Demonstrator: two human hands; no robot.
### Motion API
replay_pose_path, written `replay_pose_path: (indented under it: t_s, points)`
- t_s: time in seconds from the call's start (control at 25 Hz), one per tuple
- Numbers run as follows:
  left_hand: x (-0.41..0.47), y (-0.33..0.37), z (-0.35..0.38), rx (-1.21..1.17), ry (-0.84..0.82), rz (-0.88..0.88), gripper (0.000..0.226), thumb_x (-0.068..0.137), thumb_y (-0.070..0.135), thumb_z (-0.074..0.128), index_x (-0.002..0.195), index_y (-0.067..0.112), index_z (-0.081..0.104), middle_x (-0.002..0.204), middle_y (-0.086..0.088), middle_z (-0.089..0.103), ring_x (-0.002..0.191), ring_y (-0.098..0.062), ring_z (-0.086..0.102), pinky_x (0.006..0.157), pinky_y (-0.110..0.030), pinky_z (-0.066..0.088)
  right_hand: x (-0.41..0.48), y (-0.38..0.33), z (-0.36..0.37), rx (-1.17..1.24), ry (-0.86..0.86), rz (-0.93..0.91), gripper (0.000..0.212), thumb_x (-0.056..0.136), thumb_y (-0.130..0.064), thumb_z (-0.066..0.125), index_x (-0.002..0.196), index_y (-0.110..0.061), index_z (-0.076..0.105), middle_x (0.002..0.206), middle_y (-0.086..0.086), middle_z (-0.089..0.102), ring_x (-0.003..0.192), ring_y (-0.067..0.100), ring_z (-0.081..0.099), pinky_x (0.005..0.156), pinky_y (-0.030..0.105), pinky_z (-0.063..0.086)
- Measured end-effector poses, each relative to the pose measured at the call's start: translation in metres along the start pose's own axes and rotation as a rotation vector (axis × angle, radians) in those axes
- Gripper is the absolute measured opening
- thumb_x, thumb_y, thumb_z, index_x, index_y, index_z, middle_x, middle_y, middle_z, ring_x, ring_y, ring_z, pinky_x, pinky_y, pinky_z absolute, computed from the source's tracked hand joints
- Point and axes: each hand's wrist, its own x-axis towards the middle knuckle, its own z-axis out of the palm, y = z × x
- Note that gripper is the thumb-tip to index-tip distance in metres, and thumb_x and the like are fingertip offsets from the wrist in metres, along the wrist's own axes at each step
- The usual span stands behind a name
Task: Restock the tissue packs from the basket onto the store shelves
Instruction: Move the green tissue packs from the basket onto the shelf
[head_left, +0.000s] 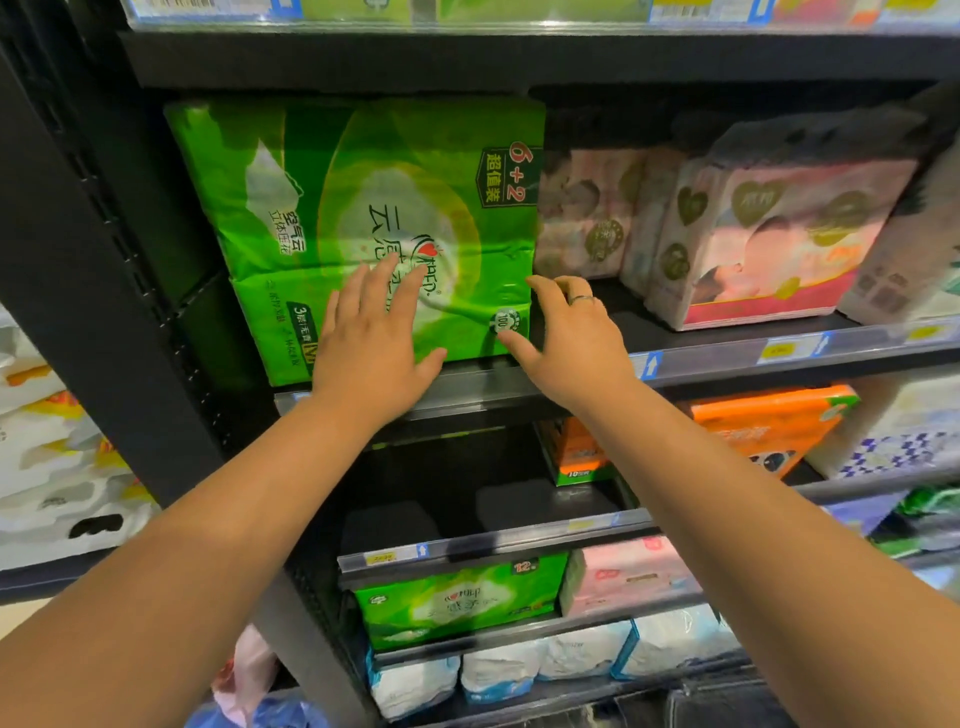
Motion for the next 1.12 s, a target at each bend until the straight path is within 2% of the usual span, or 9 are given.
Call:
replay_pose_path:
  t_s: [0.28, 0.4, 0.6, 0.76, 0.92, 1.12]
  points:
    - [-0.041, 0.025, -0.005, -0.087, -0.035, 0.121, 0.079, 0.084, 0.050, 0.060, 0.149, 0.019, 0.027, 0.155, -0.011, 0.026, 0.142, -0.033, 0.022, 0.118, -0.048, 0.017, -0.059, 0.009, -0.019, -0.125, -0.020, 0.007, 0.069, 0.087, -0.056, 0.057, 0.146, -0.027, 0.035, 0.146, 0.013, 0.037, 0.127, 0.036, 0.042, 0.104, 0.051, 0.038]
    - [-0.069, 0.032, -0.015, -0.073, -0.081, 0.102, 0.079, 0.086, 0.052, 0.058, 0.150, 0.019, 0.025, 0.154, -0.011, 0.027, 0.140, -0.033, 0.026, 0.118, -0.048, 0.017, -0.083, 0.010, -0.025, -0.116, -0.046, -0.004, 0.067, 0.089, -0.055, 0.055, 0.146, -0.027, 0.035, 0.148, 0.012, 0.035, 0.131, 0.036, 0.039, 0.106, 0.049, 0.037]
    - [-0.131, 0.039, -0.035, -0.054, -0.125, -0.019, 0.079, 0.086, 0.052, 0.059, 0.150, 0.019, 0.027, 0.152, -0.012, 0.032, 0.138, -0.032, 0.031, 0.116, -0.047, 0.022, -0.129, 0.004, -0.025, -0.120, -0.089, -0.140, 0.069, 0.088, -0.058, 0.054, 0.146, -0.026, 0.036, 0.148, 0.013, 0.036, 0.132, 0.037, 0.038, 0.107, 0.053, 0.034]
    - [-0.193, 0.052, -0.055, -0.002, -0.180, -0.183, 0.081, 0.084, 0.051, 0.062, 0.150, 0.021, 0.026, 0.153, -0.009, 0.031, 0.140, -0.029, 0.028, 0.117, -0.048, 0.022, -0.172, -0.006, -0.027, -0.073, -0.208, -0.232, 0.069, 0.091, -0.059, 0.048, 0.149, -0.030, 0.027, 0.153, 0.009, 0.029, 0.138, 0.031, 0.029, 0.112, 0.053, 0.027]
    - [-0.252, 0.056, -0.086, 0.055, -0.196, -0.325, 0.081, 0.084, 0.051, 0.061, 0.150, 0.021, 0.026, 0.154, -0.010, 0.030, 0.141, -0.030, 0.027, 0.116, -0.047, 0.022, -0.207, -0.025, -0.025, -0.050, -0.275, -0.362, 0.070, 0.091, -0.061, 0.048, 0.149, -0.031, 0.025, 0.152, 0.009, 0.031, 0.138, 0.032, 0.029, 0.112, 0.056, 0.027]
    - [-0.349, 0.026, -0.153, 0.185, -0.168, -0.563, 0.078, 0.082, 0.046, 0.065, 0.147, 0.018, 0.033, 0.150, -0.012, 0.035, 0.138, -0.032, 0.031, 0.114, -0.045, 0.021, -0.255, -0.110, -0.020, 0.057, -0.348, -0.571, 0.072, 0.091, -0.061, 0.048, 0.151, -0.031, 0.023, 0.154, 0.008, 0.027, 0.140, 0.032, 0.028, 0.113, 0.054, 0.026]
